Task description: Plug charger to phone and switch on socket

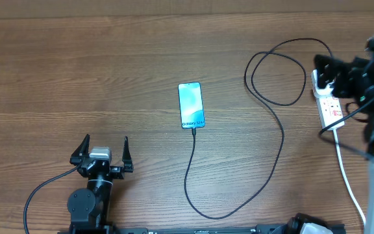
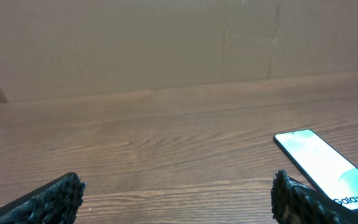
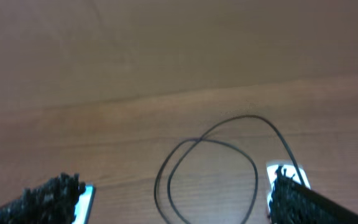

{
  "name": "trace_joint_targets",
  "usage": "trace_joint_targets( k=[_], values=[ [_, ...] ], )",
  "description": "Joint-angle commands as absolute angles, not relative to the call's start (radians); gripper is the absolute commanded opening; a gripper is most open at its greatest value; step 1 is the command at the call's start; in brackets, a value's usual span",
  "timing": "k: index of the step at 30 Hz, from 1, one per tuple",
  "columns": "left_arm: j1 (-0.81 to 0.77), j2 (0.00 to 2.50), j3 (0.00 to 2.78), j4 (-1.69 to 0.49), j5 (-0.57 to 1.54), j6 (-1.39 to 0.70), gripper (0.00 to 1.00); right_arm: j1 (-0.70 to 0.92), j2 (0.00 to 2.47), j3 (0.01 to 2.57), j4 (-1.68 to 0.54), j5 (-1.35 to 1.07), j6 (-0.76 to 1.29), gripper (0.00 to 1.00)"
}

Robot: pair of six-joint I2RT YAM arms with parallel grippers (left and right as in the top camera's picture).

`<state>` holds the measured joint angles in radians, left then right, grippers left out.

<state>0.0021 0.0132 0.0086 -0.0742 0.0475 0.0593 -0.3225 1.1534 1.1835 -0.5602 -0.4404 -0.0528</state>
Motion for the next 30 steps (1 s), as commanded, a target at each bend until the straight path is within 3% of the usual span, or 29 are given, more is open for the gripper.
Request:
trace_joint_targets(
  k=[1,15,21,30],
  values=[
    [0.009,0.004,0.005,-0.075,0.042,0.064,1.00,-0.269,1.060,1.021,-0.412,-0.438,-0.056,1.00],
    [0.009,0.004,0.005,-0.075,0.042,0.064,1.00,-0.163,0.670,0.393,0.186,-0.435,-0.057,1.00],
    [0.009,0.004,0.005,-0.075,0.042,0.064,1.00,-0.163,0.516,0.178,0.294,-0.435,-0.056,1.00],
    [0.009,0.004,0.005,-0.075,0.042,0.064,1.00,-0.163,0.329,0.008,0.272,-0.425,-0.057,1.00]
  ],
)
